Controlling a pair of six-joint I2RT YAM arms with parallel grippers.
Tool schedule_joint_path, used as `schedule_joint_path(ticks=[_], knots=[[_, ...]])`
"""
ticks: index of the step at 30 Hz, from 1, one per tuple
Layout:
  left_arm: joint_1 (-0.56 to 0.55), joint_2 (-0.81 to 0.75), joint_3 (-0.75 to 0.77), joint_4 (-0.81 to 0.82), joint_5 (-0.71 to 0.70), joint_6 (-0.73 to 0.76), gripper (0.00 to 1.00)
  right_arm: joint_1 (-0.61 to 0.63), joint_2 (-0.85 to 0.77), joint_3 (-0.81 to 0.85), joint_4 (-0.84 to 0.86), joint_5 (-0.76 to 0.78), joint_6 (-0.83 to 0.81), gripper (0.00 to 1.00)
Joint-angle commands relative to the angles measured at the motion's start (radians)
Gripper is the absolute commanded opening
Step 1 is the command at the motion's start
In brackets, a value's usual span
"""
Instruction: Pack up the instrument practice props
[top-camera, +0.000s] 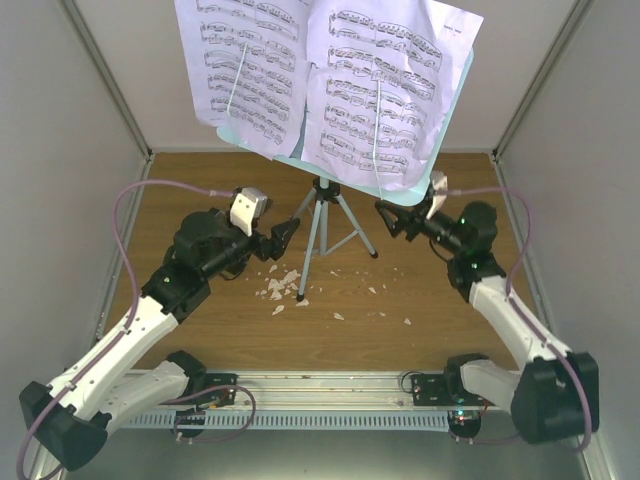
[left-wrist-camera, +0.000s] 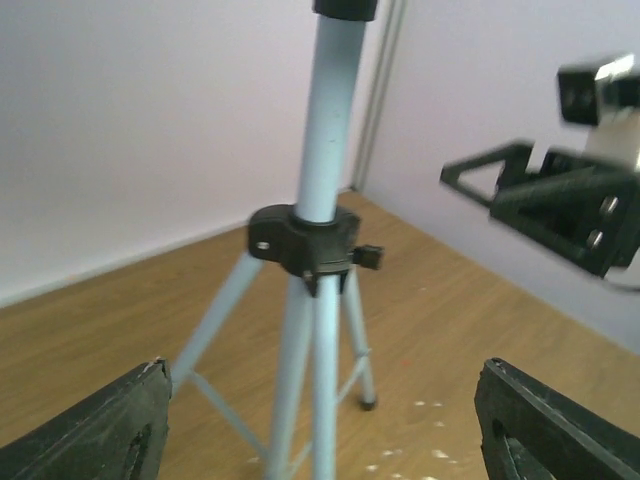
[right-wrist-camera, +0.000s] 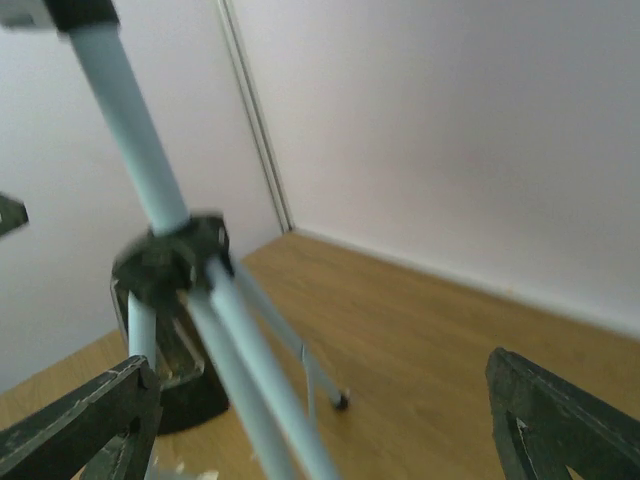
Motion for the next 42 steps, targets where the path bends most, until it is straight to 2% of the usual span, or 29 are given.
schedule_joint_path(ticks=[1, 4, 9, 15, 19, 23, 30, 42], knots=[[-0.006, -0.011, -0.054, 0.141, 0.162, -0.21, 0.8, 0.036, -0.135, -0.182, -0.062, 0.156, 0.027, 0.88], [-0.008, 0.023, -0.132, 0.232, 0.21, -0.256, 0.76, 0.079, -0.17, -0.27, -0.066, 0.204, 0.028, 0.86], [-0.008, 0.131, -0.186, 0.357, 0.314, -0.253, 0.73, 0.144, -0.132, -0.347, -0.019, 0.308, 0.028, 0.85], [-0.008, 0.207, -0.184, 0.359, 0.264, -0.197, 0.71, 0.162, 0.004, -0.342, 0.028, 0.355, 0.025, 0.83], [-0.008, 0.245, -0.182, 0.361, 0.283, -0.196, 0.66, 0.163, 0.098, -0.312, 0.05, 0.367, 0.033, 0.75], [-0.008, 0.238, -0.186, 0.358, 0.284, -0.189, 0.64, 0.163, 0.176, -0.278, 0.075, 0.344, 0.047, 0.7], [-0.008, 0.209, -0.194, 0.332, 0.267, -0.185, 0.64, 0.163, 0.302, -0.223, 0.094, 0.361, 0.026, 0.68], [-0.008, 0.096, -0.194, 0.242, 0.204, -0.174, 0.65, 0.161, 0.391, -0.121, 0.034, 0.505, -0.004, 0.65]])
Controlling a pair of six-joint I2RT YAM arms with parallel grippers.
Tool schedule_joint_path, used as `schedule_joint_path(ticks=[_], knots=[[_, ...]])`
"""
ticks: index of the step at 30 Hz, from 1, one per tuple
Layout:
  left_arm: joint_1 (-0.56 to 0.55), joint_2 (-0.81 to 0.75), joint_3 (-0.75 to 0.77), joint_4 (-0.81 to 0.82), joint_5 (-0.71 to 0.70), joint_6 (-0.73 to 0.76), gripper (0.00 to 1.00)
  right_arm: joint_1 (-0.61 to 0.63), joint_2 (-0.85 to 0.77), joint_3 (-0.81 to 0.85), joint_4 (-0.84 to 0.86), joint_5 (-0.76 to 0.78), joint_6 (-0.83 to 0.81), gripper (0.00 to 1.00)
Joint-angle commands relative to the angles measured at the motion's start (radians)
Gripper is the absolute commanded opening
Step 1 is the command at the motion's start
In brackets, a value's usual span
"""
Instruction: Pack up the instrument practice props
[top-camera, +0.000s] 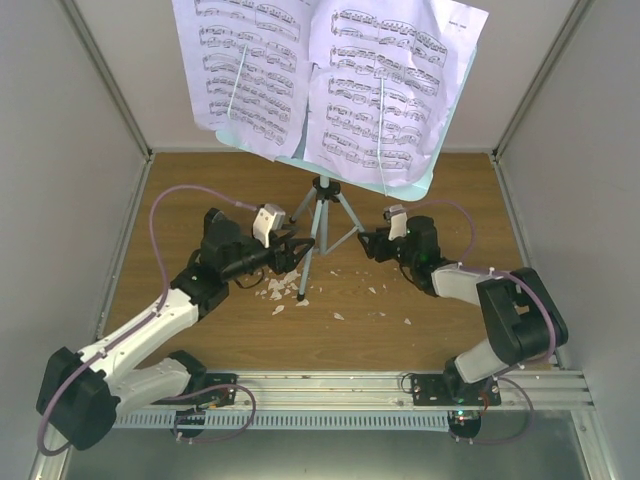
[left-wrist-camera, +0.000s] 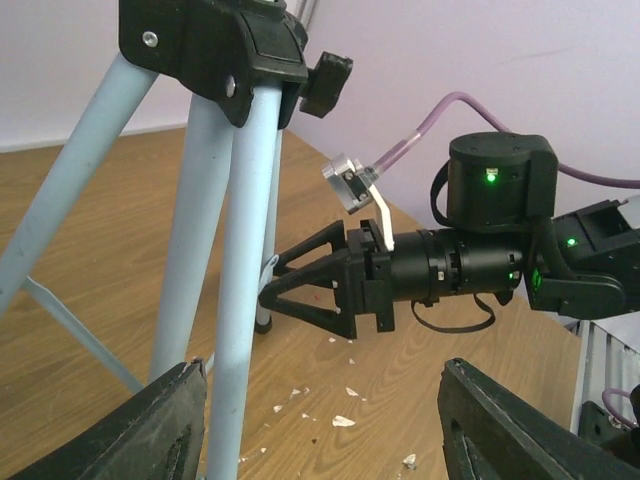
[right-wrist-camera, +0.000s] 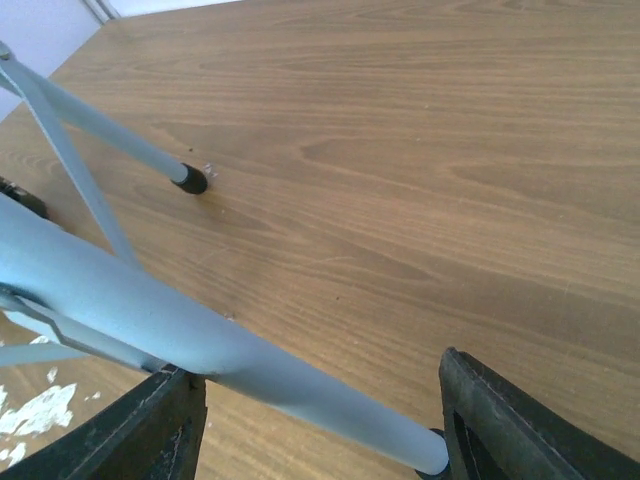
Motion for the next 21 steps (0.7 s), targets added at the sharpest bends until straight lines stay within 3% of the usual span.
schedule_joint_path(ticks=[1, 14, 21], knots=[[-0.007, -0.058, -0.011, -0.02, -0.043, 0.015, 0.65, -0.001, 0.037, 0.067, -0.005, 0.117, -0.025, 0.64], [-0.007, -0.218, -0.008, -0.171, -0.165, 0.006, 0.71, -0.033, 0.135, 0.183, -0.017, 0.137, -0.043, 0.63], [-0.004, -0.276, 0.078, -0.309, -0.216, 0.017, 0.8, -0.063, 0.014, 0.121, -0.012, 0.042, -0.061, 0.72]])
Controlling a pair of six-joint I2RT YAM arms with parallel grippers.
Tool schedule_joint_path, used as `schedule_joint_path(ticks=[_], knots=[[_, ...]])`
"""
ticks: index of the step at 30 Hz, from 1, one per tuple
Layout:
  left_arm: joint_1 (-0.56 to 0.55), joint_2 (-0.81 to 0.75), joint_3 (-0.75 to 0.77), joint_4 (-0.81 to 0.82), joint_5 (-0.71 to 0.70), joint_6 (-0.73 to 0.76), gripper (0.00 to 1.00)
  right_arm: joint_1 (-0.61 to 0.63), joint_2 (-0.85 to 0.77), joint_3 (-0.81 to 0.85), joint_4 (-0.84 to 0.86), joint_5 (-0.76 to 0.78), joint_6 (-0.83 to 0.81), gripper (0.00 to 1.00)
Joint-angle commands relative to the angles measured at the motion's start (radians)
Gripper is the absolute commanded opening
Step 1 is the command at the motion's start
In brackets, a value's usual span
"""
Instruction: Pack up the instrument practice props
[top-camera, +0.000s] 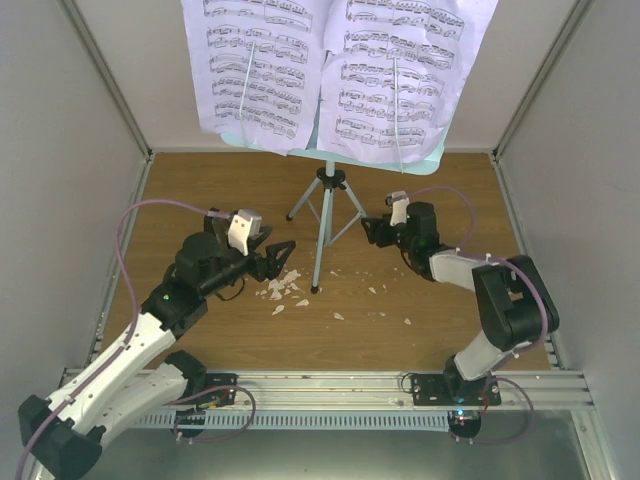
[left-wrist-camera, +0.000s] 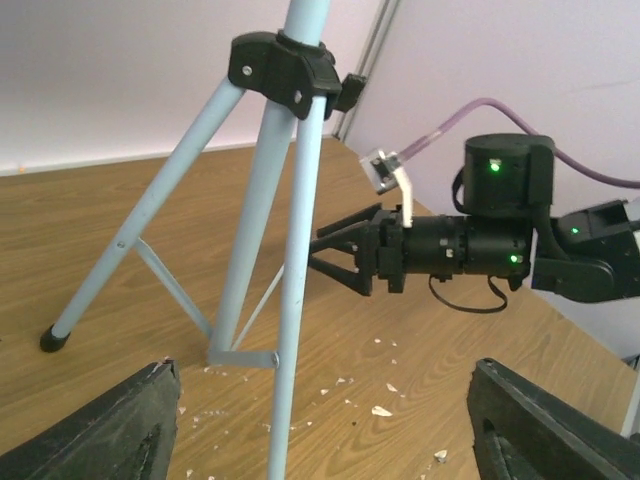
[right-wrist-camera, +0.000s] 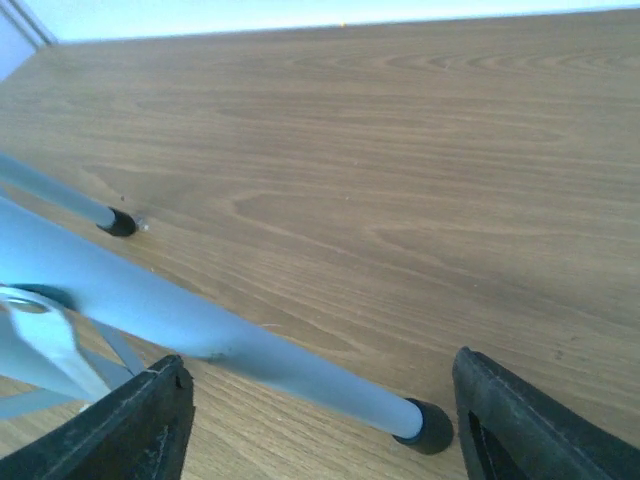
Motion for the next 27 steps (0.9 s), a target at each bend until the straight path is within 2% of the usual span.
schedule_joint_path(ticks=[1, 4, 8, 13, 17, 19, 22, 27], knots=[[-0.004, -0.037, 0.102, -0.104, -0.056, 0.023, 0.82, -0.046, -0.137, -0.047, 0.026, -0.048, -0.016, 0.76], [-0.001, -0.058, 0.187, -0.183, -0.077, 0.043, 0.88, -0.089, -0.255, -0.093, -0.04, -0.075, -0.013, 0.86], [0.01, -0.037, 0.339, -0.284, -0.072, 0.063, 0.99, -0.111, -0.424, -0.094, -0.215, -0.08, -0.05, 0.92], [0.018, 0.057, 0.566, -0.377, 0.065, 0.082, 0.99, -0.126, -0.644, -0.03, -0.425, 0.052, -0.048, 0.99], [0.019, 0.136, 0.731, -0.387, 0.206, 0.076, 0.99, -0.161, -0.783, 0.098, -0.561, 0.209, 0.025, 1.0], [0.019, 0.178, 0.822, -0.383, 0.274, 0.064, 0.97, -0.169, -0.815, 0.181, -0.624, 0.224, 0.035, 0.98], [0.02, 0.27, 0.953, -0.389, 0.349, 0.058, 0.93, -0.168, -0.82, 0.311, -0.676, 0.09, 0.041, 0.94], [0.019, 0.419, 1.097, -0.392, 0.366, 0.052, 0.86, -0.168, -0.803, 0.491, -0.707, -0.185, 0.074, 0.89]])
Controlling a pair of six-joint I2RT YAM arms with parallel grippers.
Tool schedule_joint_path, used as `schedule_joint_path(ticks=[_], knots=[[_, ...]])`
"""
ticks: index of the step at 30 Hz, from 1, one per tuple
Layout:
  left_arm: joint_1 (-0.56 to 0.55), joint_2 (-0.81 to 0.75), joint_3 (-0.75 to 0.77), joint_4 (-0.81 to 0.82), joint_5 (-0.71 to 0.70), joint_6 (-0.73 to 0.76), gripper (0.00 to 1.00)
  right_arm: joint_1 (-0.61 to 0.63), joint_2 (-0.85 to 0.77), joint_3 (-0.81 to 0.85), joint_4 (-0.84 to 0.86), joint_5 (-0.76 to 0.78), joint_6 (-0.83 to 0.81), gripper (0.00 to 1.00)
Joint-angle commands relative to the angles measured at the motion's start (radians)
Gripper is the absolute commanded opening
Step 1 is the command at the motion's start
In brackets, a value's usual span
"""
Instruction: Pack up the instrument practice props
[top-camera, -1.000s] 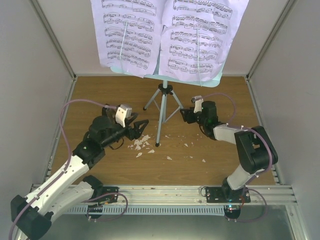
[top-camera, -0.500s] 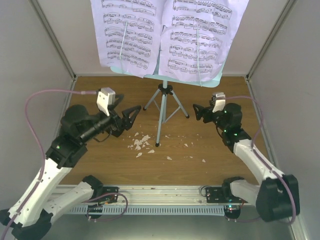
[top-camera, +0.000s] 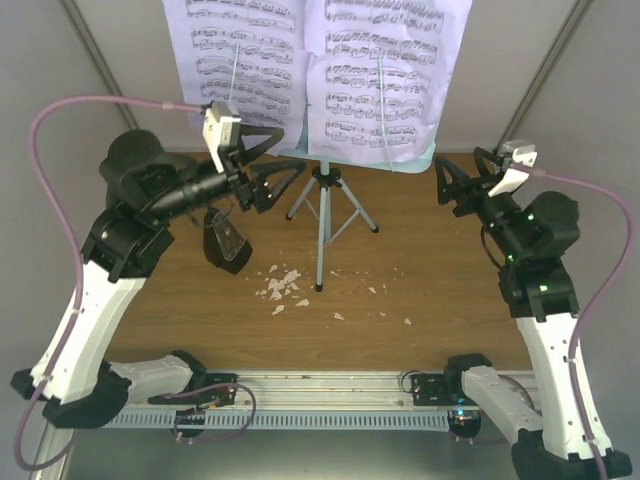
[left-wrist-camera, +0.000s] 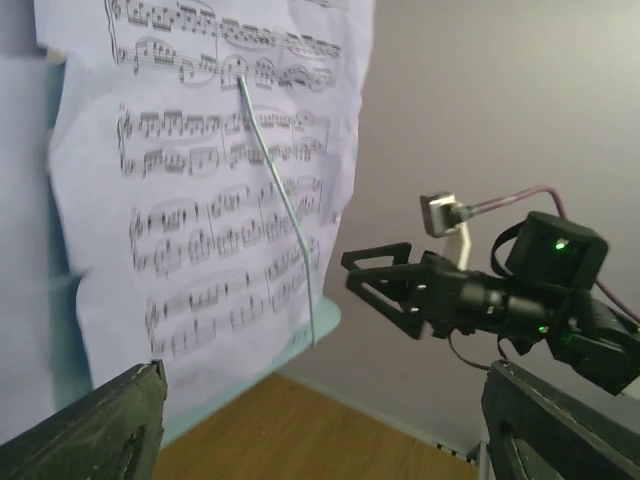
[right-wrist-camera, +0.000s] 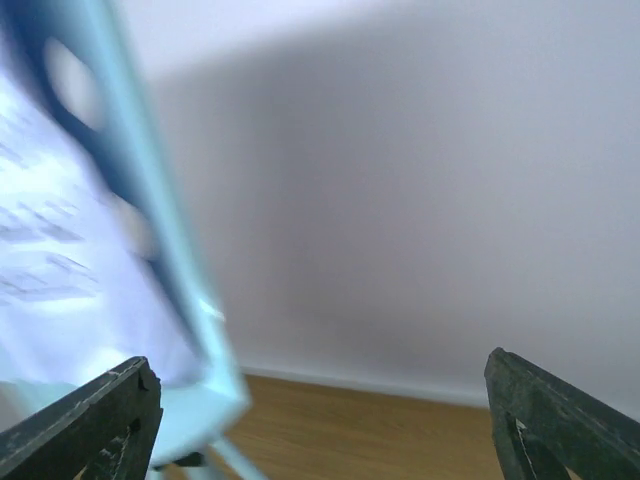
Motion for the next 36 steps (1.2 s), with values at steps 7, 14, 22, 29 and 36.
schedule_joint_path(ticks=[7, 14, 22, 29, 36], knots=[[0.005, 0.191, 0.095, 0.037, 0.051, -0.045, 0.81, 0.003, 0.037, 0.239, -0.064, -0.425, 0.06, 0.86], [0.005, 0.199, 0.044, 0.071, -0.003, -0.038, 0.8, 0.006, 0.106, 0.255, -0.004, -0.524, 0.091, 0.81], [0.005, 0.209, 0.037, 0.08, 0.002, -0.028, 0.77, 0.033, 0.171, 0.287, 0.04, -0.548, 0.134, 0.78], [0.006, 0.222, 0.031, 0.089, -0.027, -0.035, 0.72, 0.101, 0.233, 0.342, 0.062, -0.508, 0.152, 0.74], [0.007, 0.243, 0.028, 0.109, -0.03, -0.045, 0.67, 0.163, 0.309, 0.406, 0.066, -0.43, 0.154, 0.66]])
